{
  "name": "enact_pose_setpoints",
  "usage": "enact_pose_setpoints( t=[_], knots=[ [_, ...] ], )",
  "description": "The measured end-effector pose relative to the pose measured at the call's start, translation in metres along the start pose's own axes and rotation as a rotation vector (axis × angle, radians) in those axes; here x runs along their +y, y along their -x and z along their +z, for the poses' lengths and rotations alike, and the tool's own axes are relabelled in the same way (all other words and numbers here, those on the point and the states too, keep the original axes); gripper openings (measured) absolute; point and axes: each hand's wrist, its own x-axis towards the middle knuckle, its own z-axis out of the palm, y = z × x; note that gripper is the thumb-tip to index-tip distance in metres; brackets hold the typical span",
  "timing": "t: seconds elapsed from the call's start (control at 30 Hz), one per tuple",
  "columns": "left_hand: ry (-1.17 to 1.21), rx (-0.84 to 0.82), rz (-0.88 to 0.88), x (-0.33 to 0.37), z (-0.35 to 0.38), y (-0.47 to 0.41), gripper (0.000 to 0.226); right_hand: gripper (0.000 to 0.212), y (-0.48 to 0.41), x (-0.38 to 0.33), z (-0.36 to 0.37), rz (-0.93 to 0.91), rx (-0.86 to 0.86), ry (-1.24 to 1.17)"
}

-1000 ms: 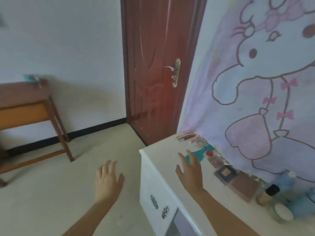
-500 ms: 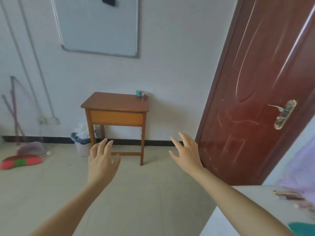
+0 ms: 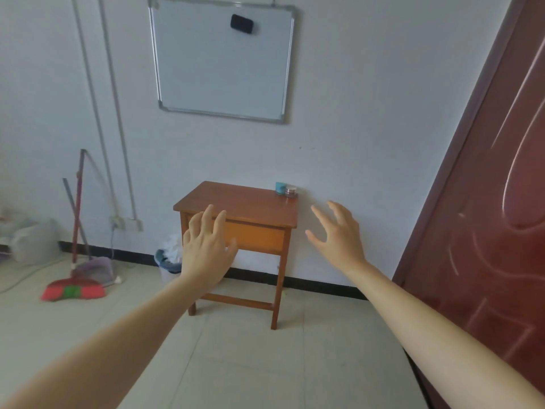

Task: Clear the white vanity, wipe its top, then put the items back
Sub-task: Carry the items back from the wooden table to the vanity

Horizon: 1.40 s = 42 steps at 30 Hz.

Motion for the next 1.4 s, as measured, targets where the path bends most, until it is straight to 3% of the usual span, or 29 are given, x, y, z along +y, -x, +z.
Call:
enact_pose_setpoints(
  t=[0.3, 0.6, 0.93, 1.17, 1.4],
  knots=[
    [0.034, -0.025, -0.04, -0.008, 0.061, -0.081, 0.053, 0.053, -0.067, 0.028, 0.071, -0.043, -0.227, -0.027],
    [0.104, 0.021, -0.069, -0.052, 0.106, -0.206, 0.054, 0.056, -0.171, 0.049, 0.151, 0.013, -0.292, -0.023],
    [0.25, 0.004, -0.066, -0.104, 0.164, -0.367, 0.054, 0.059, -0.295, 0.087, 0.231, 0.206, -0.356, 0.037],
    [0.281, -0.156, -0.078, -0.114, 0.24, -0.412, 0.056, 0.06, -0.314, 0.13, 0.279, 0.337, -0.448, 0.063],
    [0.269, -0.191, -0.047, -0.091, 0.3, -0.474, 0.056, 0.06, -0.359, 0.199, 0.328, 0.524, -0.35, -0.006]
  ],
)
